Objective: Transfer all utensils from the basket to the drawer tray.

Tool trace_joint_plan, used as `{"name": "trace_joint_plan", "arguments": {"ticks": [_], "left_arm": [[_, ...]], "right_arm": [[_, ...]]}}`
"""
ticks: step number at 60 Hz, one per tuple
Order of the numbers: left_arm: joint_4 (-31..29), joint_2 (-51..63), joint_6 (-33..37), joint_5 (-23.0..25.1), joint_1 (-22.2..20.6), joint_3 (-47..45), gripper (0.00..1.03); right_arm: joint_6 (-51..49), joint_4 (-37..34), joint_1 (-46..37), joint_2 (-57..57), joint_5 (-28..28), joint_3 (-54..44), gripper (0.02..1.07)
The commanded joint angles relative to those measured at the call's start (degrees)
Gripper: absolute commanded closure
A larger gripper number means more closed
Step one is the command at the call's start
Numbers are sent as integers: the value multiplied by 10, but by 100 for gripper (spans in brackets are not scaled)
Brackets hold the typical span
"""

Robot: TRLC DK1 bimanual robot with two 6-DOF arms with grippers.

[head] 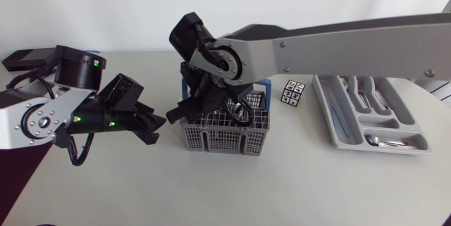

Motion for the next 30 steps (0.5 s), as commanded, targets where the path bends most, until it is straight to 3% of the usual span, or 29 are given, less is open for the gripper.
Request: {"name": "trace_joint_plan", "arguments": {"ticks": [1,23,30], "left_arm": [[10,11,8,9,-6,-14,44],[12,11,9,10,-6,-16,44],[11,11,9,12,-6,-18,44]], "right_arm": [[18,11,-5,1,7,-4,65],[17,31,-4,15,2,-3,65],[17,34,-5,18,1,-3,73]]}}
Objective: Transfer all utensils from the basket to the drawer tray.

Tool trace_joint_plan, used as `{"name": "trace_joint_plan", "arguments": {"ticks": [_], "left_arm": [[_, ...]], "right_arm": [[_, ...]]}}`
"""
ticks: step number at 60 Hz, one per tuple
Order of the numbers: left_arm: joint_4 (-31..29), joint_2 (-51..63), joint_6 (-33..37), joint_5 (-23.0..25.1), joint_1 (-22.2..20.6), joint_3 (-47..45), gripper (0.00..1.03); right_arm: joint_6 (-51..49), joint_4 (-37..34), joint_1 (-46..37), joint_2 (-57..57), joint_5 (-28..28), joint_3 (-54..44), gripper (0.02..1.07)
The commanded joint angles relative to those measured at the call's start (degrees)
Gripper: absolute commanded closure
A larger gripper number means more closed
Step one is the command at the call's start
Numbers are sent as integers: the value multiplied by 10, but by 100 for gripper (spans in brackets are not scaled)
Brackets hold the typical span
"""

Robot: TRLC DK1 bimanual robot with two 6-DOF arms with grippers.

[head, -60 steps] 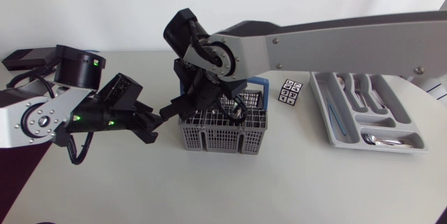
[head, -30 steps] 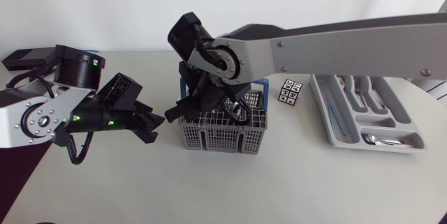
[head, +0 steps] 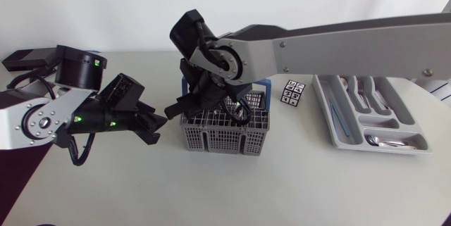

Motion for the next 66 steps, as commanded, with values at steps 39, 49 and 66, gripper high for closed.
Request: {"name": "trace_joint_plan", "arguments": {"ticks": [39,49,66], "left_arm": [[11,12,8,10,-5,-18,44],[10,12,8,10,-5,-20,44],[12,13,5,10,-13,-21,44]], "right_arm": [[13,30,-3,32,-4,-3,90],[12,38,-6,30,-20,-10,98],[5,43,-8,12,-51,-27,101]]}}
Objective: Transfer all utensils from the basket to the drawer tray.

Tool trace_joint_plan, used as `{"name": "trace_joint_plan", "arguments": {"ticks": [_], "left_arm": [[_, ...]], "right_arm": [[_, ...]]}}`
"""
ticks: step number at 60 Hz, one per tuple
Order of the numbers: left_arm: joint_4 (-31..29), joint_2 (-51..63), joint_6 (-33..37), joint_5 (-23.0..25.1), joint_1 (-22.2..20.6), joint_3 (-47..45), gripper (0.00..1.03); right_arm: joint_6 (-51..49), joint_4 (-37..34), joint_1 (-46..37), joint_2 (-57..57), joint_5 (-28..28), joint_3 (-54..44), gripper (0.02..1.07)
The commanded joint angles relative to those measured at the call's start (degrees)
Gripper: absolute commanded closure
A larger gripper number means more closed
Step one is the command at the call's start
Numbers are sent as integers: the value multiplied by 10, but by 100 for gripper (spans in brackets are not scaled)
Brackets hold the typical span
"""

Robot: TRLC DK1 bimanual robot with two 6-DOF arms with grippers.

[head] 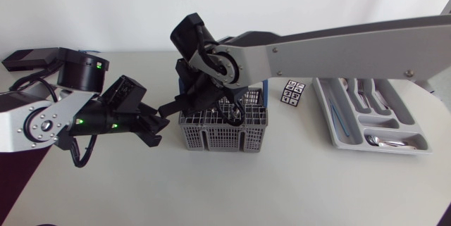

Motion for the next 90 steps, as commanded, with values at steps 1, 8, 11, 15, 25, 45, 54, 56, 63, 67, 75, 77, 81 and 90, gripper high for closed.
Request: {"name": "trace_joint_plan", "arguments": {"ticks": [1,8,11,15,25,45,54,56,63,67,75,77,81,90], "left_arm": [[4,12,5,6,-6,-14,44],[4,13,4,6,-9,-14,44],[4,13,3,6,-10,-15,44],[4,13,2,6,-11,-15,44],[4,12,0,6,-11,-15,44],[4,12,-4,5,-15,-15,44],[4,12,-4,5,-17,-15,44],[4,12,-4,5,-17,-15,44],[3,12,-4,5,-18,-15,44],[3,12,-4,5,-18,-15,44],[3,12,-4,5,-19,-15,44],[3,13,-4,5,-19,-15,44],[3,13,-4,5,-19,-15,44],[3,14,-2,5,-21,-16,44]], "right_arm": [[-2,-1,-1,-9,9,-28,101],[-8,8,1,-27,15,-37,101],[-10,9,2,-33,15,-38,101],[-12,9,2,-40,16,-40,101],[-19,10,1,-69,17,-52,101],[-5,24,-30,-111,-68,-73,101],[6,25,-46,-107,-119,-74,101],[7,25,-47,-106,-127,-74,101],[9,25,-48,-104,-143,-74,101],[7,24,-48,-103,-150,-74,101],[-4,15,-48,-101,-156,-71,101],[-8,13,-47,-101,-156,-70,101],[-16,5,-51,-99,-160,-64,101],[-35,-37,-68,-86,-196,-28,101]]}}
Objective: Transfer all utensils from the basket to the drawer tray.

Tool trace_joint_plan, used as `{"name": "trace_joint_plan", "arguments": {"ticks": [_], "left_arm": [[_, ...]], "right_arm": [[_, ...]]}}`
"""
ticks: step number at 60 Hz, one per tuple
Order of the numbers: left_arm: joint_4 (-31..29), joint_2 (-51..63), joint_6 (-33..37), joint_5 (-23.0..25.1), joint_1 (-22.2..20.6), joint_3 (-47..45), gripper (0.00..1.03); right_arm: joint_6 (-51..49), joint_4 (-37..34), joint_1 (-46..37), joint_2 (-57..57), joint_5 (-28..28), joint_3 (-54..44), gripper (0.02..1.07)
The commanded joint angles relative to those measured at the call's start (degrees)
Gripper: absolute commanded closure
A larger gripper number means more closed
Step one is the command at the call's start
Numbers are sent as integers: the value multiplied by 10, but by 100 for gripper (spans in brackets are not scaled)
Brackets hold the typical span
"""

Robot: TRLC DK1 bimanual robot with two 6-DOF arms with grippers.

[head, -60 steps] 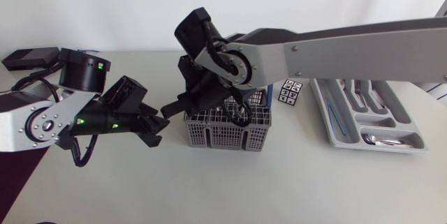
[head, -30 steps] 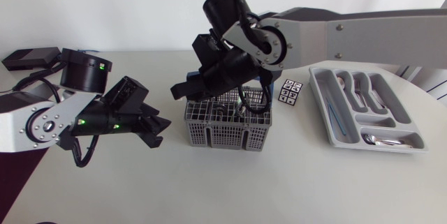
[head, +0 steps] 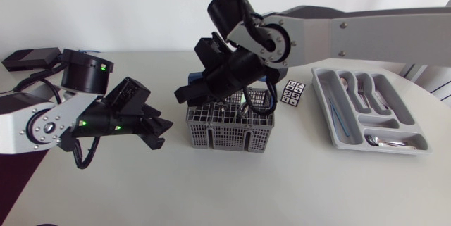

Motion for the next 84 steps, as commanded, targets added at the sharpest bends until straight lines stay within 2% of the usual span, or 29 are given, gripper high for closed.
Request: {"name": "trace_joint_plan", "arguments": {"ticks": [1,8,15,28,43,71,84], "left_arm": [[3,12,-2,3,-5,-16,44],[3,14,-1,3,-5,-15,44],[3,16,-1,3,-8,-16,44],[2,16,-1,3,-10,-16,44],[2,20,-1,3,-11,-14,44],[3,24,-1,3,-14,-12,44],[3,28,-1,3,-18,-11,44]], "right_arm": [[-14,-23,-13,15,-17,28,101],[-30,-56,-18,20,-36,56,101],[-44,-102,-32,44,-77,95,101],[-57,-147,-50,74,-118,137,101],[-72,-190,-58,61,-126,165,101],[-83,-216,-57,27,-141,179,101],[-98,-264,-64,75,-148,229,101]]}}
